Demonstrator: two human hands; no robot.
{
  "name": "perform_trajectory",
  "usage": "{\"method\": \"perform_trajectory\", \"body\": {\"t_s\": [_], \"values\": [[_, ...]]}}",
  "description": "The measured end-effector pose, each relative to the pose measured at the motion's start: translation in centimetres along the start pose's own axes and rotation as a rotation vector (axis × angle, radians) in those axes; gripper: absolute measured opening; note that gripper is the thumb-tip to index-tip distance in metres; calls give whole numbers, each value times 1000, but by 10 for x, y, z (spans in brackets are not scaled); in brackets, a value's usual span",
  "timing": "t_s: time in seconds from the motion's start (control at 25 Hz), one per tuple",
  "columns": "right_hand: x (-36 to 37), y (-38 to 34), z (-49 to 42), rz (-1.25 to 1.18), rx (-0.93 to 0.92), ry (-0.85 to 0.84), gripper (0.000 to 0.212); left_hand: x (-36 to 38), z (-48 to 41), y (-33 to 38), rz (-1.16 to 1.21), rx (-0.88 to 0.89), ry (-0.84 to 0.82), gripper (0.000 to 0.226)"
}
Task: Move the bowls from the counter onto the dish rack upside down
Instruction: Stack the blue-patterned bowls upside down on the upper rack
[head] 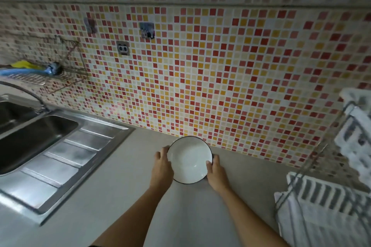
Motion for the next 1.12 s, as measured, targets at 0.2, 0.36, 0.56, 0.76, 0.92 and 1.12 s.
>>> {"method": "perform_trajectory", "body": {"t_s": [0.2, 0.36, 0.56, 0.76, 0.92, 1.12], "values": [[-47, -35, 88, -321, 138, -22, 51, -56, 81, 16, 157, 94, 110, 48], [-96, -65, 166, -531, 254, -79, 57, -100, 144, 34, 369, 178, 104, 50], [-161, -93, 240, -435, 45, -131, 74, -140, 199, 82, 741, 270, 17, 56], [-254, -118, 286, -505, -139, -120, 63, -177, 242, 155, 925, 497, -132, 59], [-345, -115, 312, -438, -303, -102, 33, -180, 279, 210, 912, 652, -165, 67], [-436, -76, 316, -365, -476, 124, 52, -148, 300, 294, 869, 723, -314, 54]]}}
Point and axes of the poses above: each hand's wrist, its own z-axis away from the middle knuckle, its own x-axis out of the palm, y = z × x, the point moved 2 cm from there along -z, towards the middle knuckle, and after that the axes turned 9 degrees about y, right-handed, at the moved point
